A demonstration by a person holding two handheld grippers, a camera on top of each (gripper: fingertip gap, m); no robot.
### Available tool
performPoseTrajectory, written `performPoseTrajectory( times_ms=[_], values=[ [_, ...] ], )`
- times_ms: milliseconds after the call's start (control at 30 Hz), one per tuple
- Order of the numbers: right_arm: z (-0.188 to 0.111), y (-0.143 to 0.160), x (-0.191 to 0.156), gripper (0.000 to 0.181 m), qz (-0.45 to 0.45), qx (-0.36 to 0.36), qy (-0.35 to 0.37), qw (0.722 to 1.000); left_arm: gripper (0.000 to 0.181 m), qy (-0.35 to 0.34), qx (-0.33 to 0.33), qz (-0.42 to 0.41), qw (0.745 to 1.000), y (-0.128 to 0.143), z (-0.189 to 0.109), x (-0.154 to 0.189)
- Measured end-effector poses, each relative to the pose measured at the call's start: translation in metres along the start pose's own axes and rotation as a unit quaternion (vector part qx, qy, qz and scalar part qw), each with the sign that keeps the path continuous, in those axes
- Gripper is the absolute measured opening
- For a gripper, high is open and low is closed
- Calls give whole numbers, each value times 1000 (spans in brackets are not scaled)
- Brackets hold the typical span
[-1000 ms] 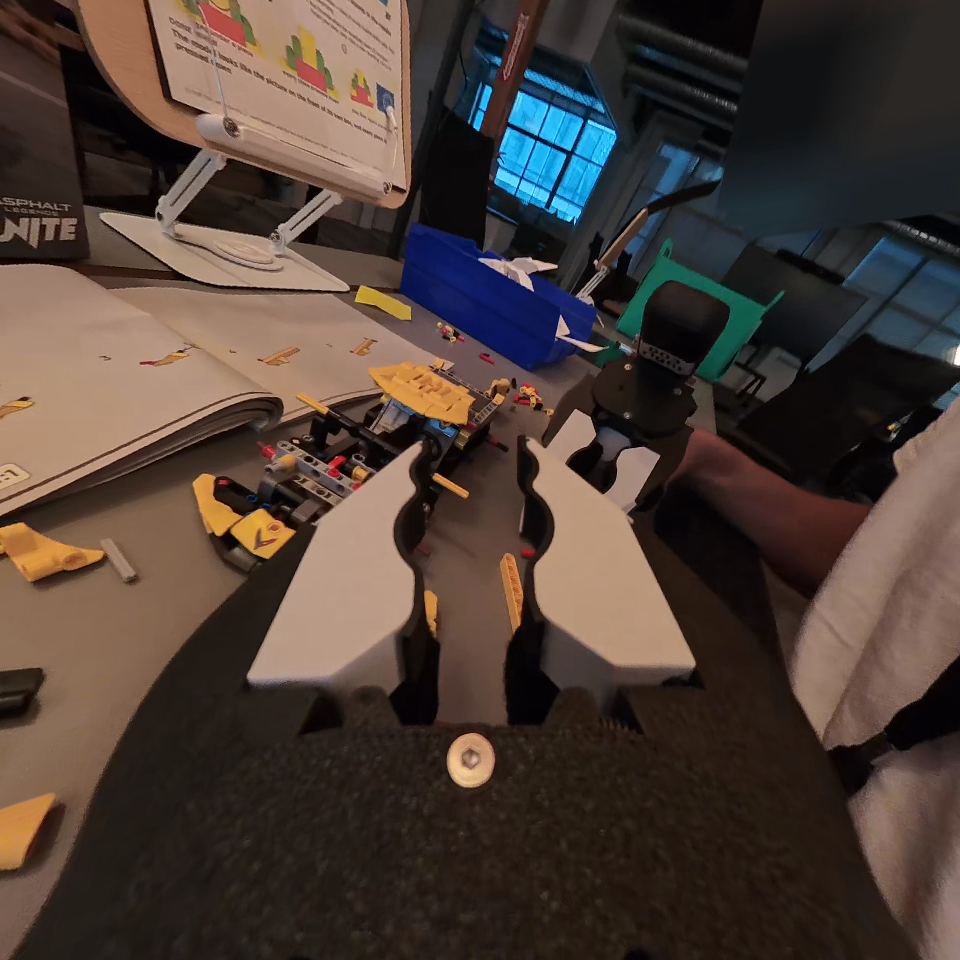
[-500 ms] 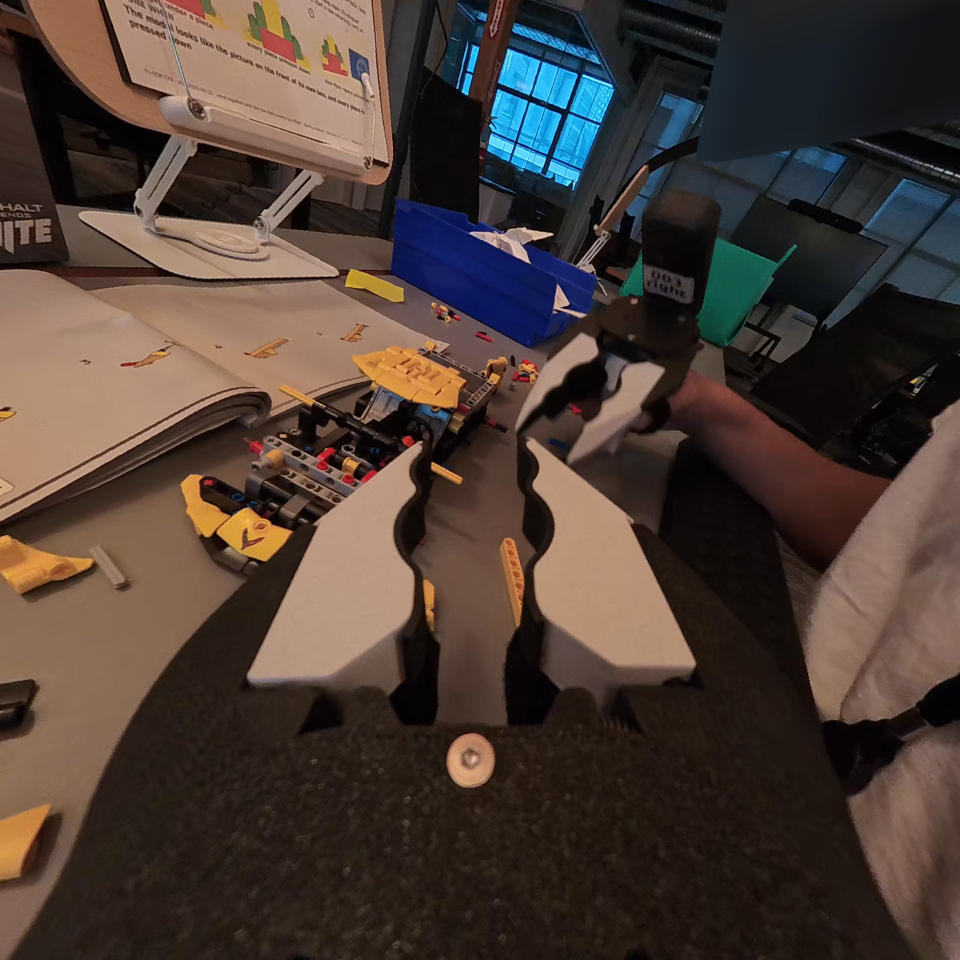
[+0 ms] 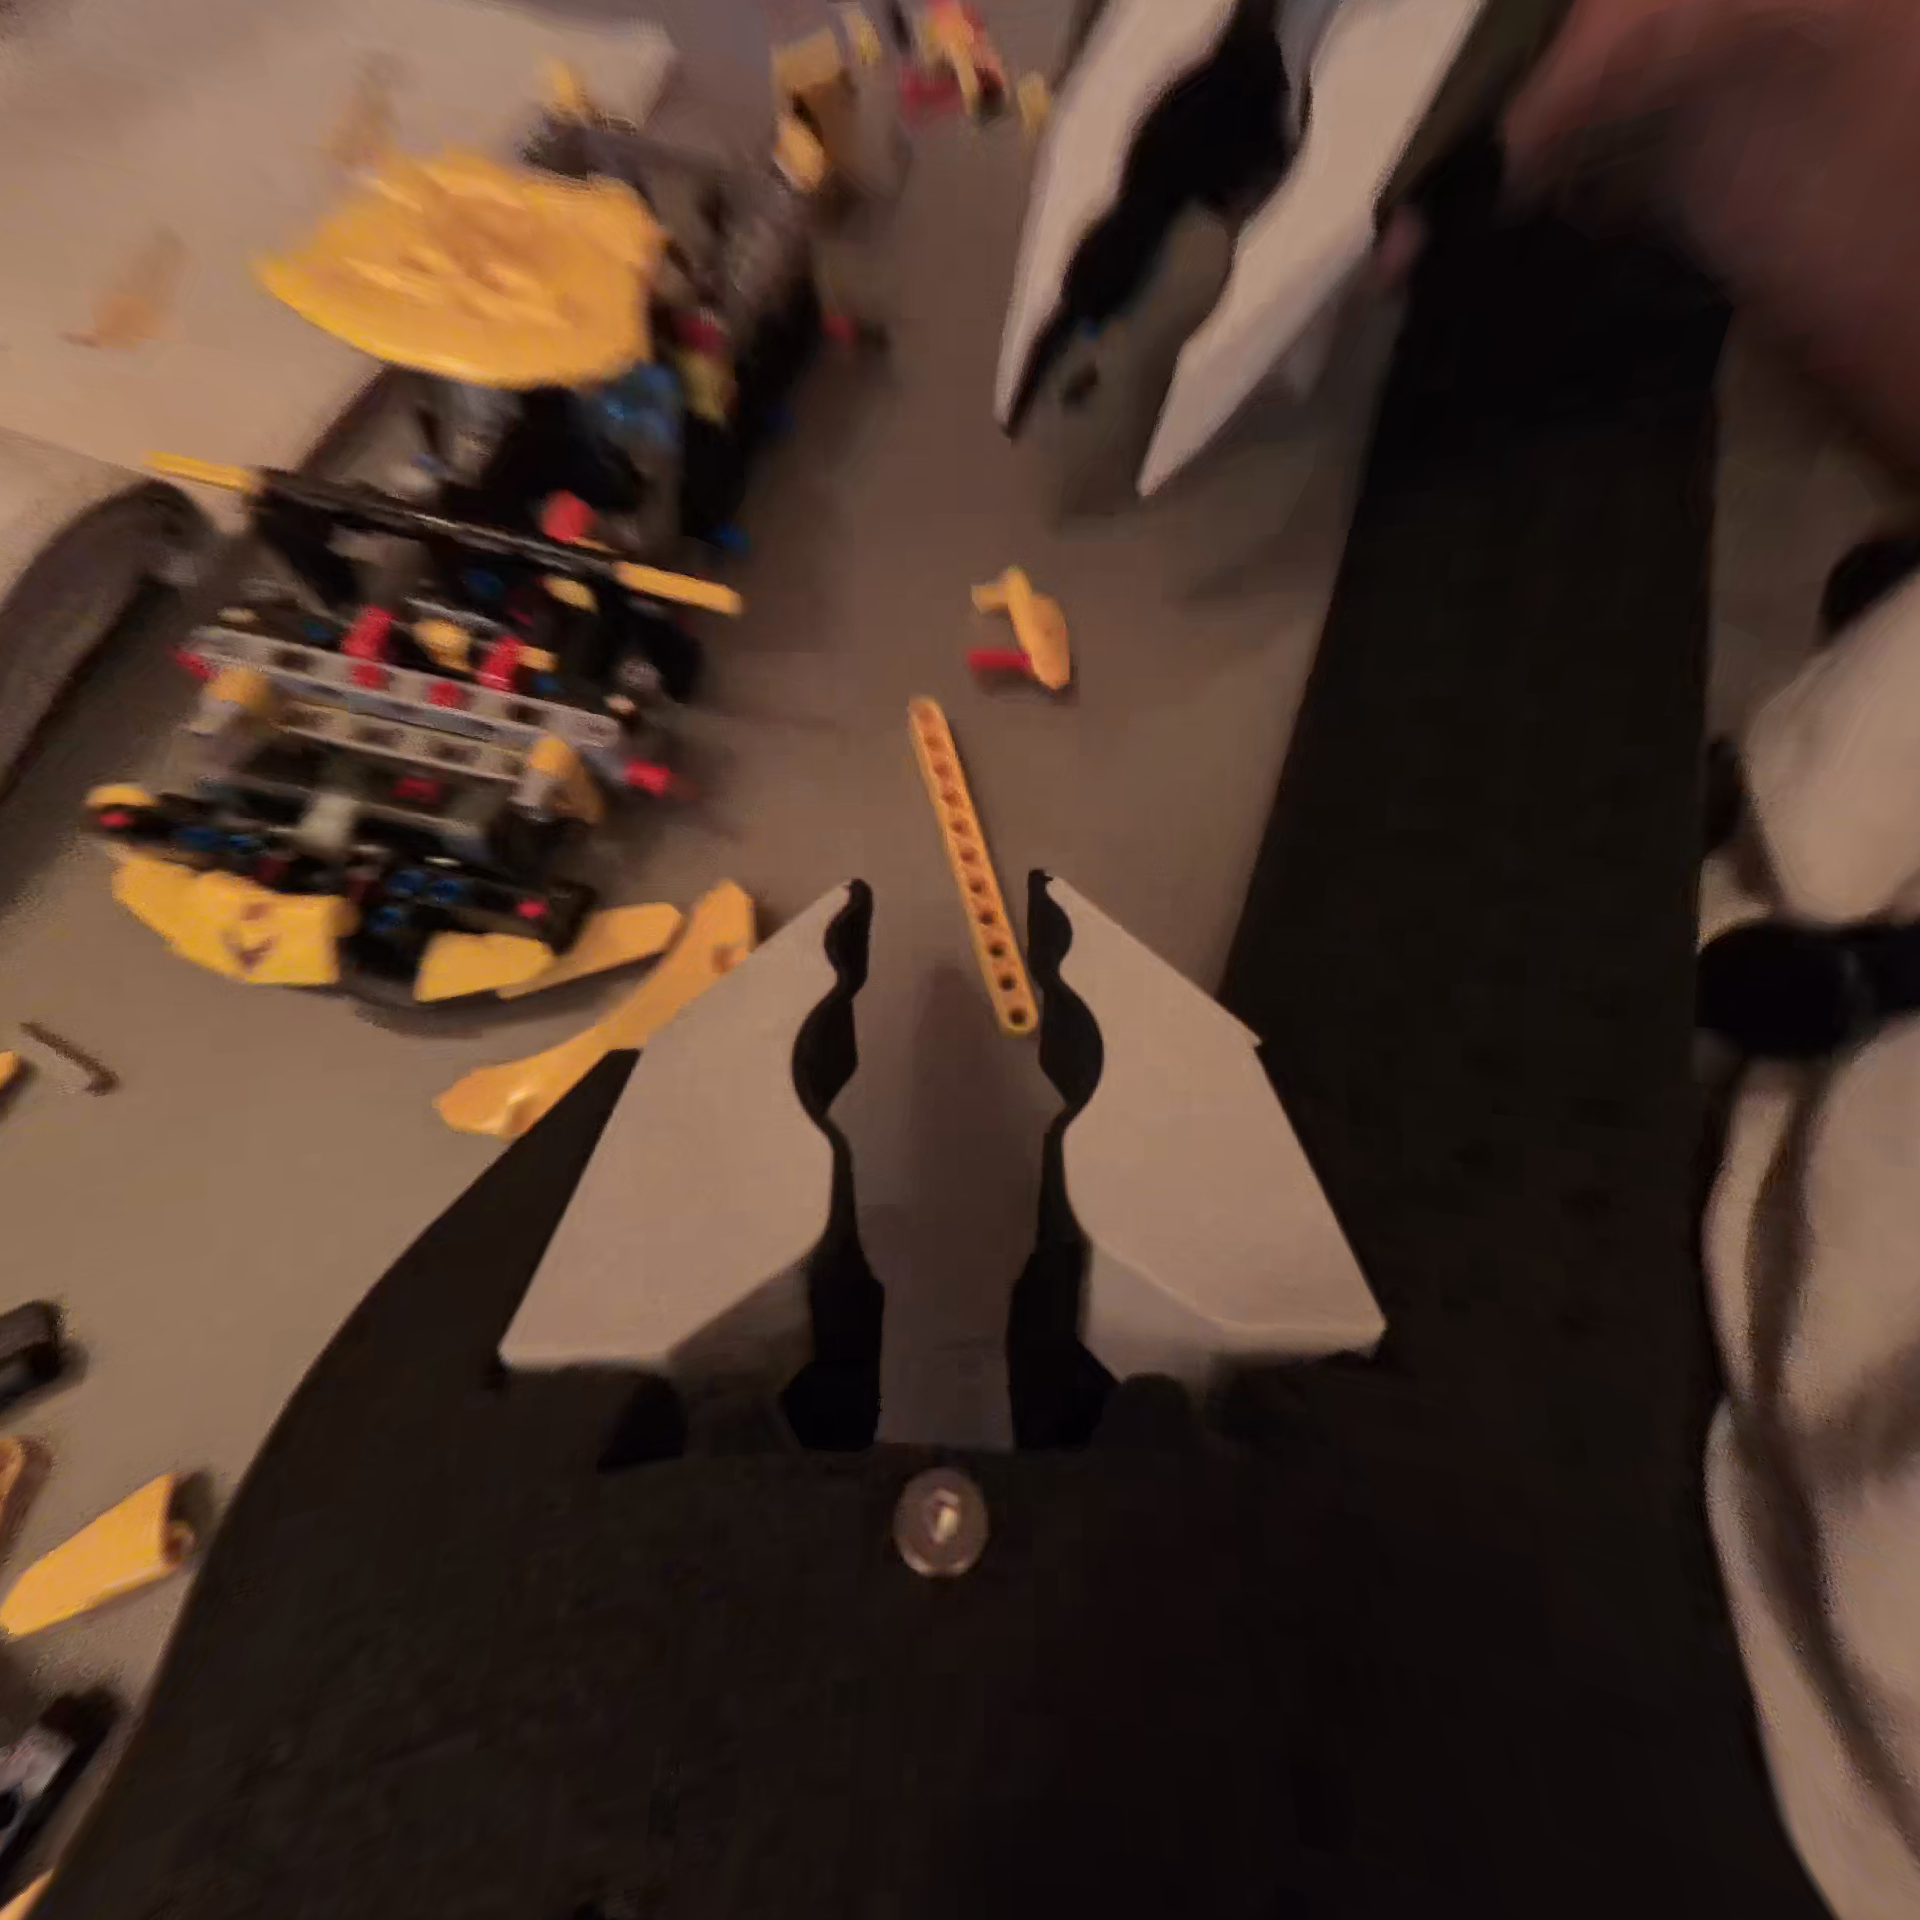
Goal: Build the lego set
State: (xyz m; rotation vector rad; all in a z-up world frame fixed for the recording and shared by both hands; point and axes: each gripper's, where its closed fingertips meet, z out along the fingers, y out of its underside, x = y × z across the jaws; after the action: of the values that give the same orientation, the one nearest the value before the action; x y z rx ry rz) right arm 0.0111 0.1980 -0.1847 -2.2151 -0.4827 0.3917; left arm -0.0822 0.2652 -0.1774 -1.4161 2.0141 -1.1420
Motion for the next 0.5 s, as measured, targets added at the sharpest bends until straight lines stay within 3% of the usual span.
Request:
performPoseTrajectory(
  times_ms=[67, 133, 267, 400, 500],
  values=[
    [13, -4, -6, 37, -4, -2, -15, 1000, 30, -13, -42, 28, 999, 9, 11, 5],
    [21, -6, -10, 37, -3, -7, -26, 1000, 29, -27, -40, 28, 998, 6, 14, 5],
    [28, -33, -26, 33, -5, 44, -53, 998, 28, -26, -99, 55, 993, 27, 18, 8],
    [34, -44, -33, 28, 10, 81, -79, 994, 9, -21, -113, 84, 990, 31, 18, 14],
    [25, -39, -25, 29, 3, 79, -62, 995, 7, -83, -118, 179, 973, 25, 18, 1]
  ],
)
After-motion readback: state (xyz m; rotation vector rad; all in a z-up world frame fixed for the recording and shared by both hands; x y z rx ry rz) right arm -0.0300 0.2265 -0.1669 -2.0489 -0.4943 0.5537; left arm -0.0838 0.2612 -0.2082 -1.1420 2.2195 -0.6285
